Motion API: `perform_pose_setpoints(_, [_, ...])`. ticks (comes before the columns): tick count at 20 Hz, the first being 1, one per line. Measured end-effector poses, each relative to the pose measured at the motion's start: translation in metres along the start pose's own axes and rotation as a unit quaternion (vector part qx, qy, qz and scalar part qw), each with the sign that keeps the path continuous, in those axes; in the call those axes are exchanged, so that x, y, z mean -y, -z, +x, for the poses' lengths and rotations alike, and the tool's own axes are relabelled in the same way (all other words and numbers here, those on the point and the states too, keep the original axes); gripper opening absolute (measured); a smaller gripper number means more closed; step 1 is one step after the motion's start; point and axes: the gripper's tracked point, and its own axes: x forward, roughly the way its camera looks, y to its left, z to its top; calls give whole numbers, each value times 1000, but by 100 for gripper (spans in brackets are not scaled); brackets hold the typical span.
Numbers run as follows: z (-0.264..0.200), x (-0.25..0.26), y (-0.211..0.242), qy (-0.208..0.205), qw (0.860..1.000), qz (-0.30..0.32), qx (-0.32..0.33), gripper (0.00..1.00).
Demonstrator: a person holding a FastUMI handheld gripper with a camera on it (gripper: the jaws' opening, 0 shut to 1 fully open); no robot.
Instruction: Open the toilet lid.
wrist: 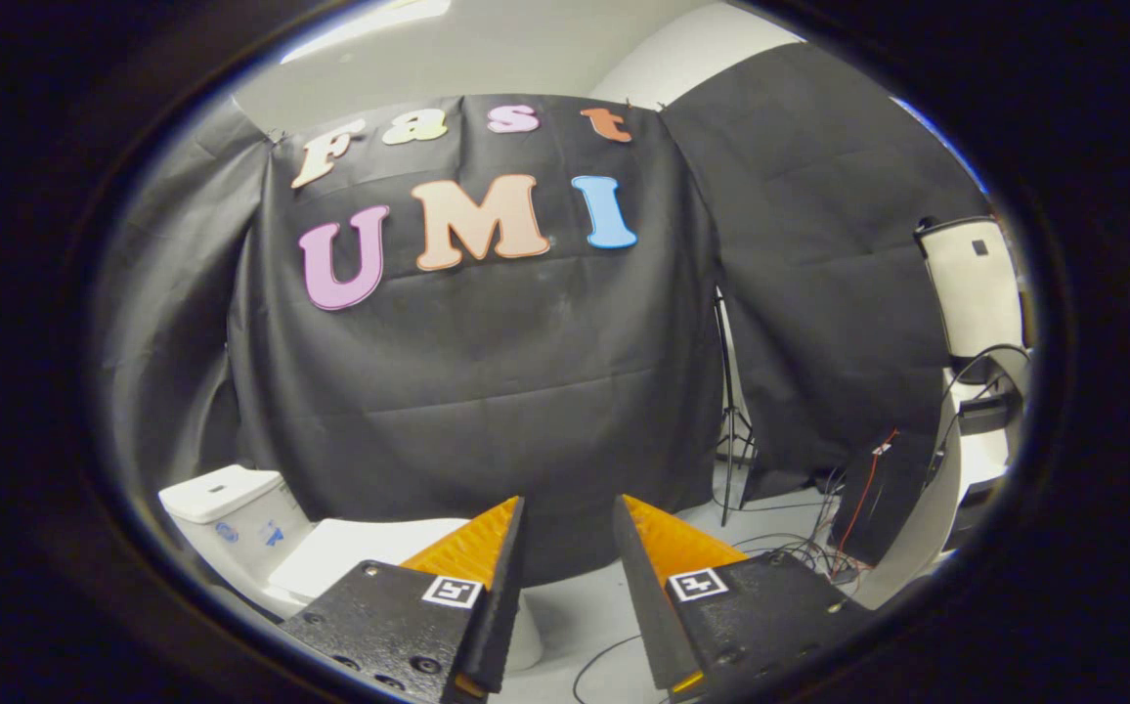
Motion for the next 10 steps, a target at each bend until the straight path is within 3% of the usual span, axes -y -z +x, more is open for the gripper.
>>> perform_pose_setpoints(4, [7,-5,-3,-8,1000,17,5,55])
perform_pose_setpoints(10, [35,-29,-4,-36,995,95,11,55])
